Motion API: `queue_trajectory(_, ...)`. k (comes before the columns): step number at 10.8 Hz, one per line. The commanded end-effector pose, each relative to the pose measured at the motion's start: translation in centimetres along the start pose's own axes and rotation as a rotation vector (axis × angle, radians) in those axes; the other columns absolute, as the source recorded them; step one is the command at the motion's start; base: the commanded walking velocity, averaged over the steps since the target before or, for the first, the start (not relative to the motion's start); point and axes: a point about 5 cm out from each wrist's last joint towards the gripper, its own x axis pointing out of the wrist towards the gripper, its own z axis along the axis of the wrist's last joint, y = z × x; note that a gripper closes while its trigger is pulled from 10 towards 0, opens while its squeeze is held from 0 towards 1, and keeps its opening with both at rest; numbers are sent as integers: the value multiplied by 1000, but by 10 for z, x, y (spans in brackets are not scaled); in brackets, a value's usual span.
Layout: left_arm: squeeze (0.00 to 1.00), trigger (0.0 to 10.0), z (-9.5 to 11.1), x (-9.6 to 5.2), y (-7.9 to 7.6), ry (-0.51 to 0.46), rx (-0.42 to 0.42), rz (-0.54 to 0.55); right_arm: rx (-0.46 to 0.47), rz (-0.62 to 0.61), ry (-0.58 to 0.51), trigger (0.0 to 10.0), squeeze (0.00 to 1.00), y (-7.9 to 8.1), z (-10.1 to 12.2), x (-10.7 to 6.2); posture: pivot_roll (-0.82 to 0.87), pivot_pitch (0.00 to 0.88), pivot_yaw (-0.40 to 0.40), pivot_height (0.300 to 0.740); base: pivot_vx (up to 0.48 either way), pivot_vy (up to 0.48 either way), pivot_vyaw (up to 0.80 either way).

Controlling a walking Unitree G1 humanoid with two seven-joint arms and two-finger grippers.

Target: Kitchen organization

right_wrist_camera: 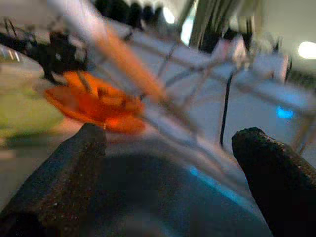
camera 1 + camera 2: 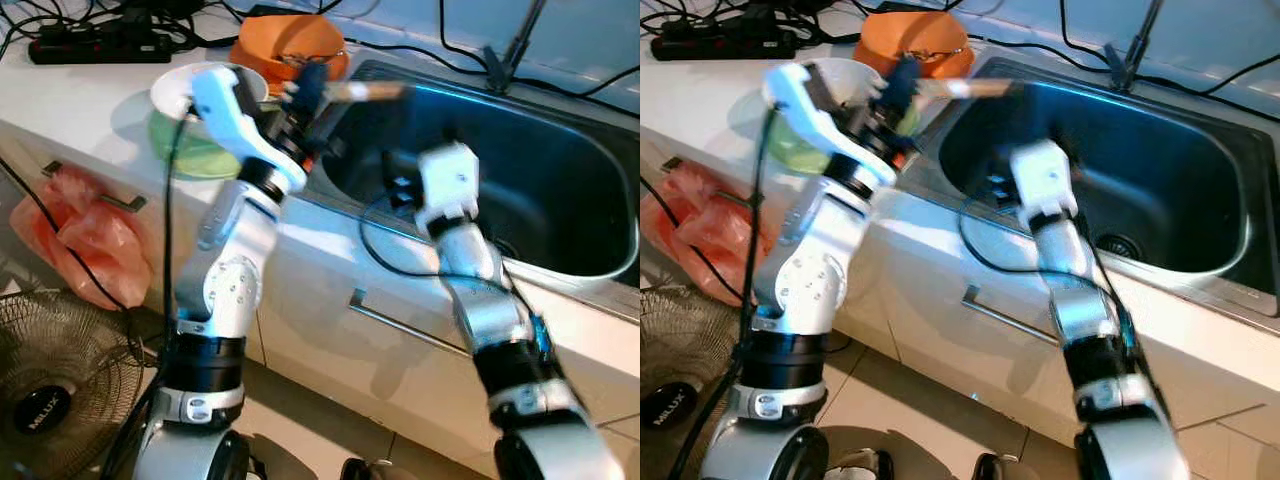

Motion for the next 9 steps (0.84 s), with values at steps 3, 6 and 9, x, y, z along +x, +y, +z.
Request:
queue_trajectory(3,0,10000,-10,-4,-11,94,-8,-77,-91,19,-20,10000,0,3,3,1,83,115,-29,740,0,0,0)
queue_trajectory(6,0,10000,-15,-8,-17,142,-19,-127,-123,43,-24,10000,0,9,3,1,84,118,-29,740,0,0,0)
queue_trajectory(9,0,10000,-14,-9,-21,152,-13,-146,-136,48,-15,10000,0,10,2,2,84,118,-28,740,0,0,0)
